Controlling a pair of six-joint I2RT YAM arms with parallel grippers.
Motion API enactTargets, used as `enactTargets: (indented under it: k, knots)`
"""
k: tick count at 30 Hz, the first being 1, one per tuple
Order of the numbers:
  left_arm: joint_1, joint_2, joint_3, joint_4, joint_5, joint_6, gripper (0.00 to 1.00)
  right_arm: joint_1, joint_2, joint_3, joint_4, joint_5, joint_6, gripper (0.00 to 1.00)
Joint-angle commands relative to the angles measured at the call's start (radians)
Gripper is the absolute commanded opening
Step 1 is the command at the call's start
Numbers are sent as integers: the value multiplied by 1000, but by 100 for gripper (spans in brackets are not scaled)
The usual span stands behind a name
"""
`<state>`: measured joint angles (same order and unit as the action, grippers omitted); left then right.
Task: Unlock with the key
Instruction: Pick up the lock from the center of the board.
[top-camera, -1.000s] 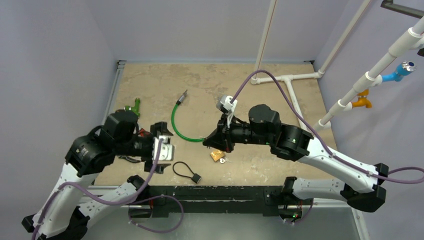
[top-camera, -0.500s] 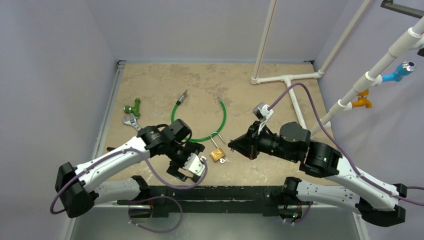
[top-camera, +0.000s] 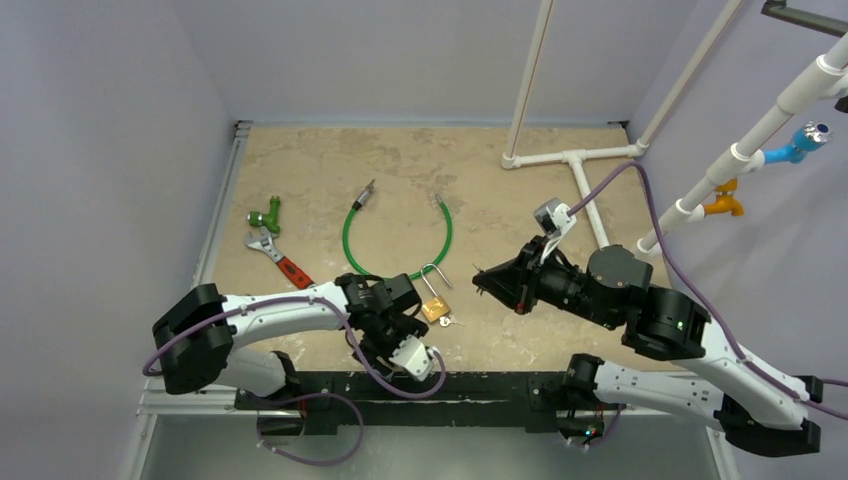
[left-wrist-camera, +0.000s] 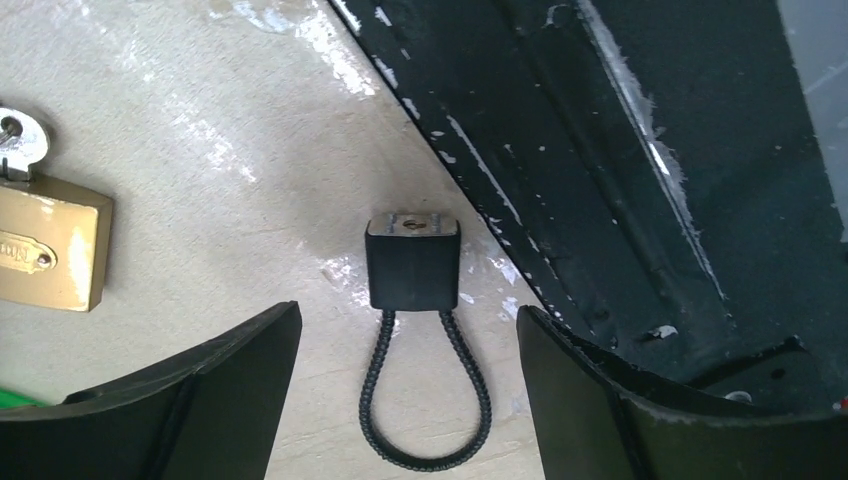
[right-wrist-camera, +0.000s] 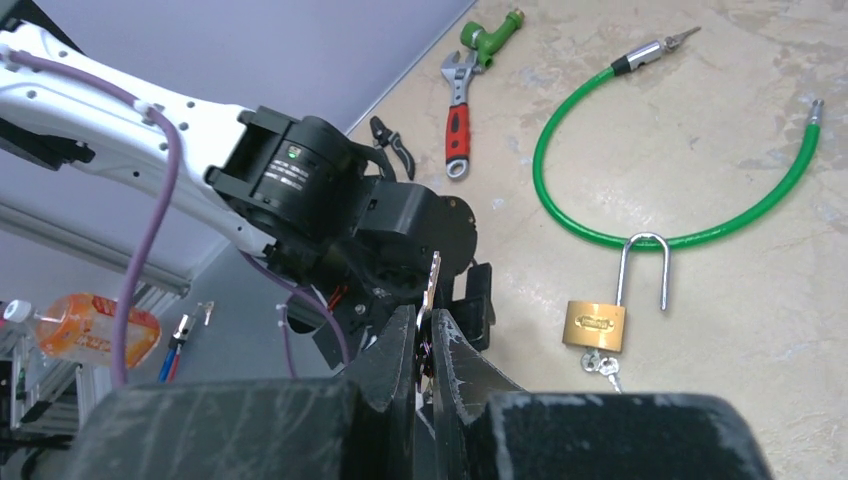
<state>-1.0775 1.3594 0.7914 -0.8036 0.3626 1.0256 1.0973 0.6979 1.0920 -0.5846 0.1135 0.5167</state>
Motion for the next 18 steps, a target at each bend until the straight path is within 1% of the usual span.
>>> enactTargets:
  k: [1,7,13,15,18]
  knots:
    - [-20,21,4,88,-43,-85,78,-3,-10,61,-12,34,1,0]
    - [-50,26,-25,121,-77,-142,78,-4,-7,73,-16,43,-4,0]
    - [-80,-11,-105,192,-94,-193,75,-3,0,86,-21,50,-10,0]
    - [-91,-11,-118,205,-116,-190,71,-3,5,94,-28,56,-12,0]
    - [-91,-5,-131,229,-142,-185,59,-4,8,104,-30,58,-11,0]
